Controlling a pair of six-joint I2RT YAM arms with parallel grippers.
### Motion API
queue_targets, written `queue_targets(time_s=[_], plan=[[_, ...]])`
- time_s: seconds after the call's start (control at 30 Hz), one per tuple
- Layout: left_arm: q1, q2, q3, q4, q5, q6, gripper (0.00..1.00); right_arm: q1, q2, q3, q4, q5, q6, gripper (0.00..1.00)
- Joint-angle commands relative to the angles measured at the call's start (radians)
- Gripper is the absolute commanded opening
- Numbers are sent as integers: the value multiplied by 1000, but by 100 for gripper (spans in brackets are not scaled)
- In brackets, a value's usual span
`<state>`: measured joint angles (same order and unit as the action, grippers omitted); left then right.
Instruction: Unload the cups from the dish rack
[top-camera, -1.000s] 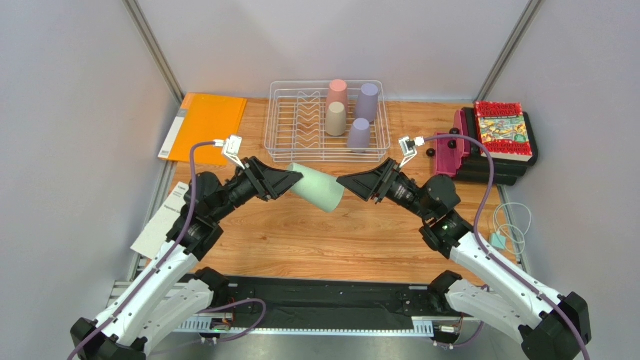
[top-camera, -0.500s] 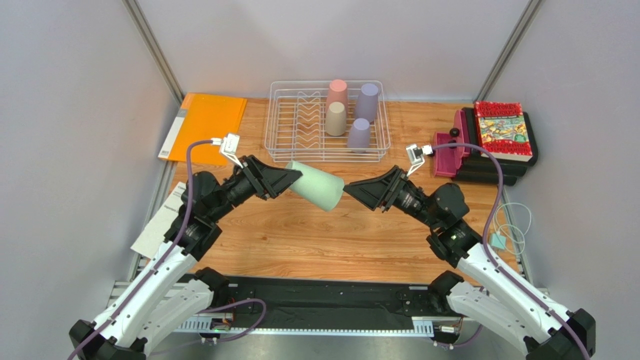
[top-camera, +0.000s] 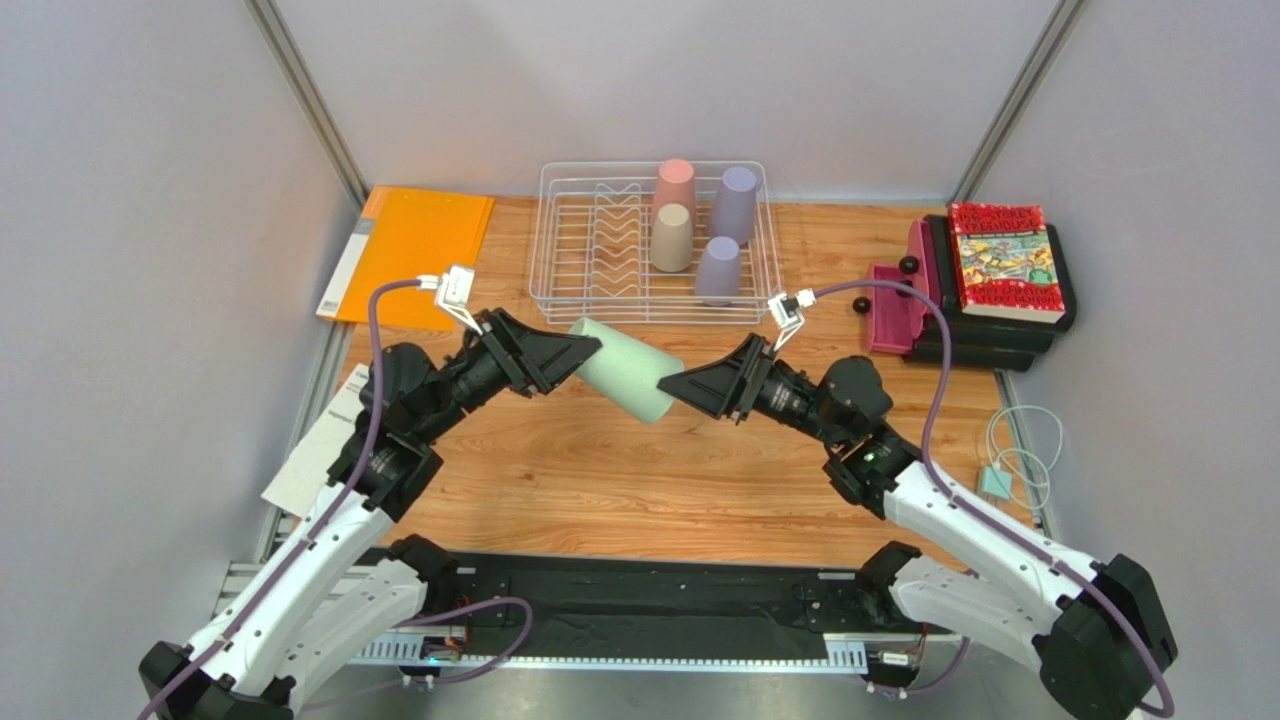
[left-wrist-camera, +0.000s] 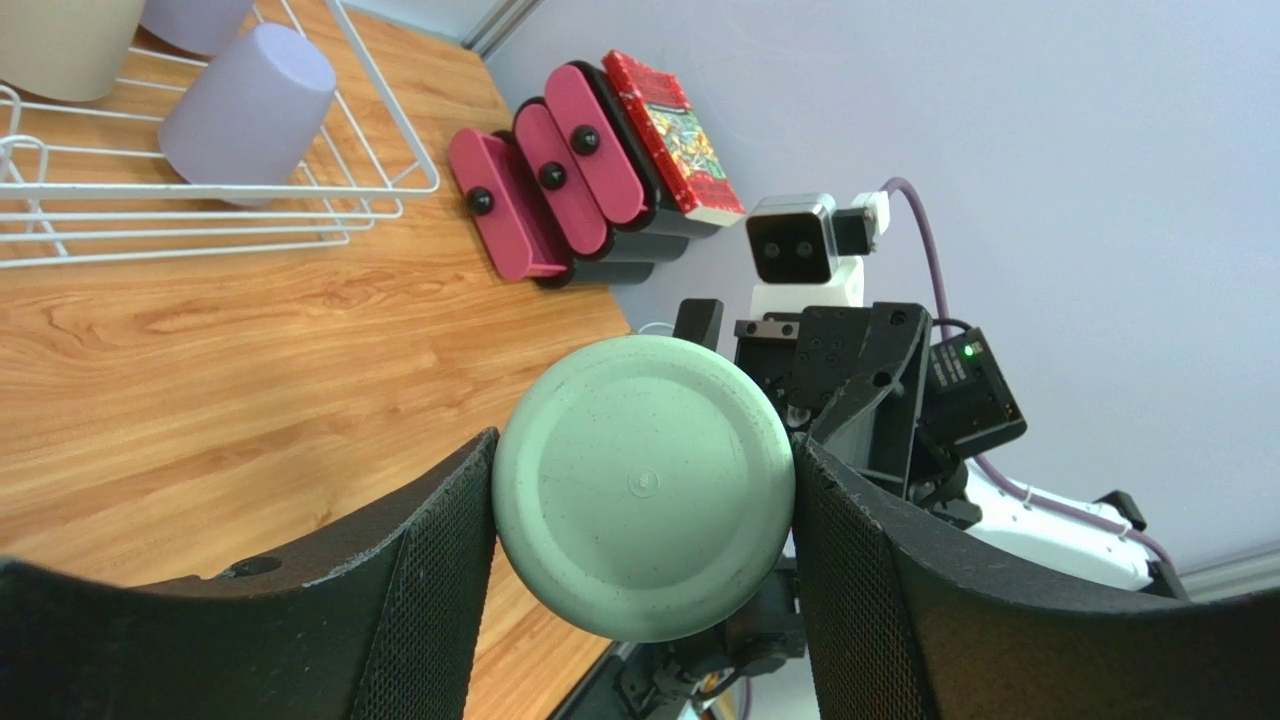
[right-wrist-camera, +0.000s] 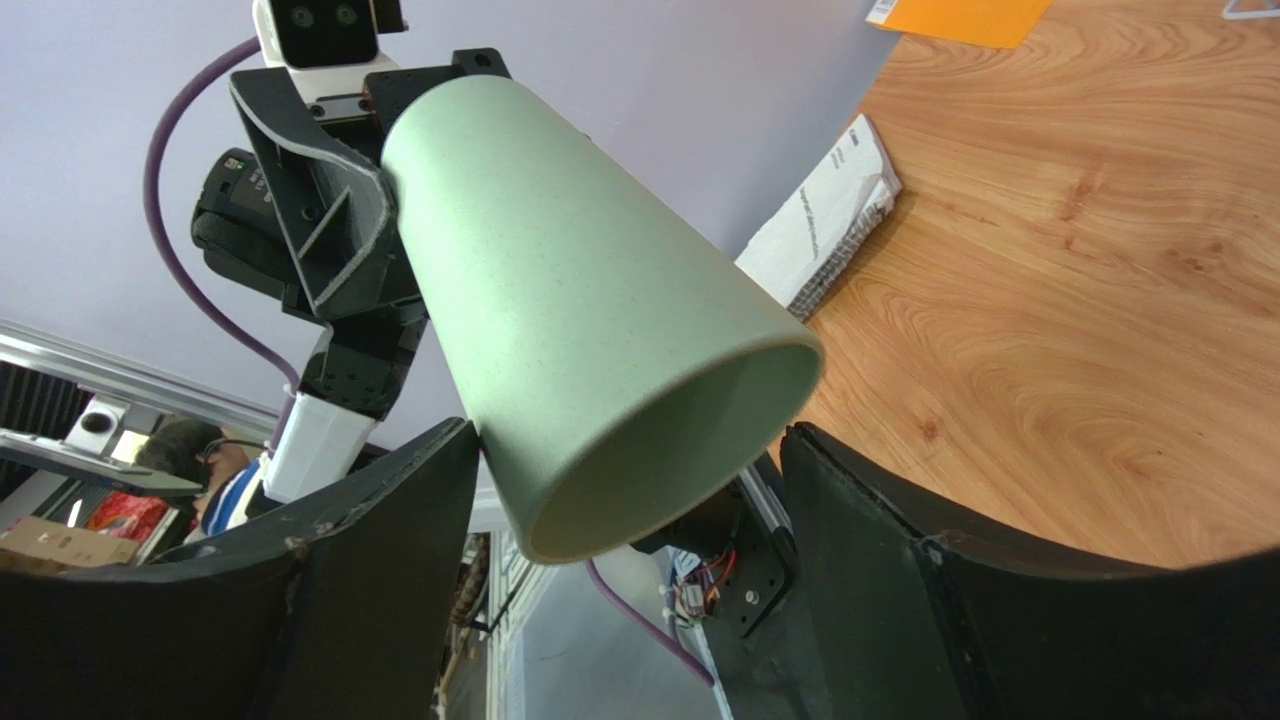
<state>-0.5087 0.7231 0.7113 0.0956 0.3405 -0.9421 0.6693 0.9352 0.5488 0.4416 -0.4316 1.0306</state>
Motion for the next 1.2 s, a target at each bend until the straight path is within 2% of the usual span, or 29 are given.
queue_targets(time_s=[0.0, 0.13, 0.17, 0.23, 0.33, 0.37, 0.43, 0.6, 0.67, 0.7, 0.73, 0.8, 0.83, 0.9, 0.93, 1.17], plan=[[-1, -4, -21, 85, 29, -40, 0, 18, 59, 69, 121, -10, 13, 76], [-1, -2, -36, 95, 32, -44, 0, 27, 111, 109, 166, -13, 20, 68], [-1, -4, -39, 96, 32, -44, 0, 30, 132, 117, 187, -15, 23, 58], [-1, -5, -42, 96, 32, -47, 0, 39, 152, 128, 201, -19, 28, 48], [-1, -8, -46, 95, 32, -46, 0, 52, 171, 143, 210, -19, 26, 26], [-1, -10, -47, 92, 32, -46, 0, 53, 177, 145, 207, -18, 23, 12], [-1, -11, -50, 93, 32, -47, 0, 58, 178, 146, 206, -19, 25, 0], [-1, -10, -44, 64, 25, -41, 0, 62, 151, 158, 132, -12, -3, 0], [-1, -14, 2, -38, 2, -8, 19, 62, 107, 192, -27, 14, -53, 0], [-1, -16, 23, -86, -11, 43, 27, 62, 88, 268, -126, 36, -148, 0], [-1, -20, 48, -202, -52, 74, 45, 62, 73, 317, -362, 103, -200, 0], [-1, -27, 123, -317, -110, 155, 62, 59, 50, 423, -582, 195, -304, 0], [-1, -34, 144, -412, -173, 178, 73, 61, 45, 515, -753, 294, -381, 0], [-1, -40, 189, -492, -240, 222, 80, 58, 60, 617, -898, 388, -446, 0], [-1, -47, 200, -551, -289, 232, 83, 55, 89, 714, -1025, 472, -496, 0], [-1, -71, 221, -703, -419, 262, 85, 27, 263, 1028, -1452, 772, -590, 0]])
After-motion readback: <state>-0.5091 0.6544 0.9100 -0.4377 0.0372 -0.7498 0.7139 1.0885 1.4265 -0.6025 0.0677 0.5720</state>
